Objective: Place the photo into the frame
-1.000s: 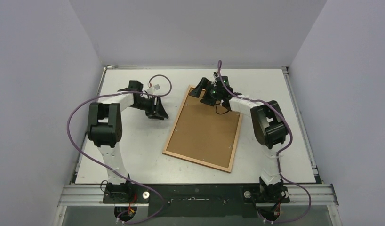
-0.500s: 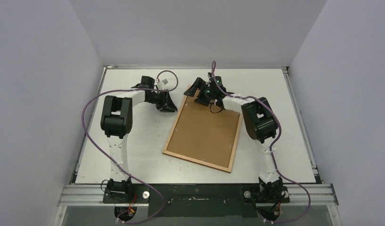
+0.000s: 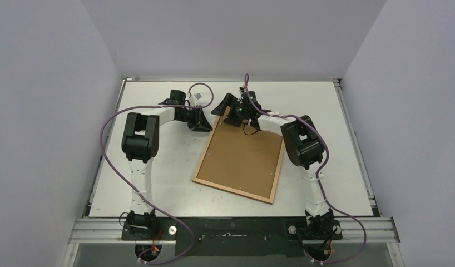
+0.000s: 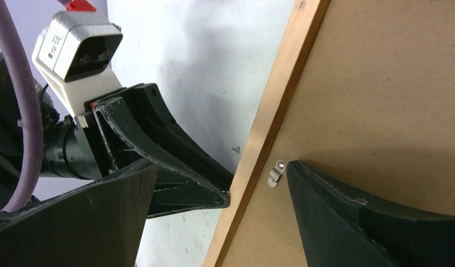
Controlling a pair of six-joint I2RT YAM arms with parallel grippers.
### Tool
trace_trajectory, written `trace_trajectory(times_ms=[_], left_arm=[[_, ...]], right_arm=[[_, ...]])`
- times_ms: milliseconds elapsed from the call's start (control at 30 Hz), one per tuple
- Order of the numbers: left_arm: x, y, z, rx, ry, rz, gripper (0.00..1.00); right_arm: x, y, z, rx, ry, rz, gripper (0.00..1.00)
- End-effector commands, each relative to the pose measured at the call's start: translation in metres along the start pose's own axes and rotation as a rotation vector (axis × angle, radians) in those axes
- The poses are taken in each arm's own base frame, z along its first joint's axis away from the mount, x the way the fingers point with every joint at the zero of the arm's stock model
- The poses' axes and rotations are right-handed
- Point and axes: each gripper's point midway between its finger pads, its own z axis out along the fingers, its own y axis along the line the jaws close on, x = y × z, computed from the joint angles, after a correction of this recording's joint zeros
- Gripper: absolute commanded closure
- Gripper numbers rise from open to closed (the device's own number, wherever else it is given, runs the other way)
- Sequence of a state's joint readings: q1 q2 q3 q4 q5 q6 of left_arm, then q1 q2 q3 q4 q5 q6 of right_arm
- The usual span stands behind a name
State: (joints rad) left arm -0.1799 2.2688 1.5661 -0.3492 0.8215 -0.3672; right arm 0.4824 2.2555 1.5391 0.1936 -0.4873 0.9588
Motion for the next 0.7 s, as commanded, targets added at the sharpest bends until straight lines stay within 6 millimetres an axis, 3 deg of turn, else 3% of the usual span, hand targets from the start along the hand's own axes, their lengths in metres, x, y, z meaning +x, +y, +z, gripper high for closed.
trace_trajectory(times_ms=[0, 433, 667], left_arm=[[-0.001, 0.003, 0.007, -0.02, -0.015, 0.047, 0.78], [0.003, 0.007, 0.007, -0.053, -0.005, 0.057, 0.8], [0.004, 0.008, 0.005, -0.06, 0.0, 0.057, 0.81]], right_arm=[[0.013, 0.012, 0.01, -0.031, 0.024, -0.007, 0.1], [0.021, 0.018, 0.008, -0.03, 0.045, -0.016, 0.1], [0.002, 0.014, -0.012, 0.013, -0.008, -0.035, 0.1]])
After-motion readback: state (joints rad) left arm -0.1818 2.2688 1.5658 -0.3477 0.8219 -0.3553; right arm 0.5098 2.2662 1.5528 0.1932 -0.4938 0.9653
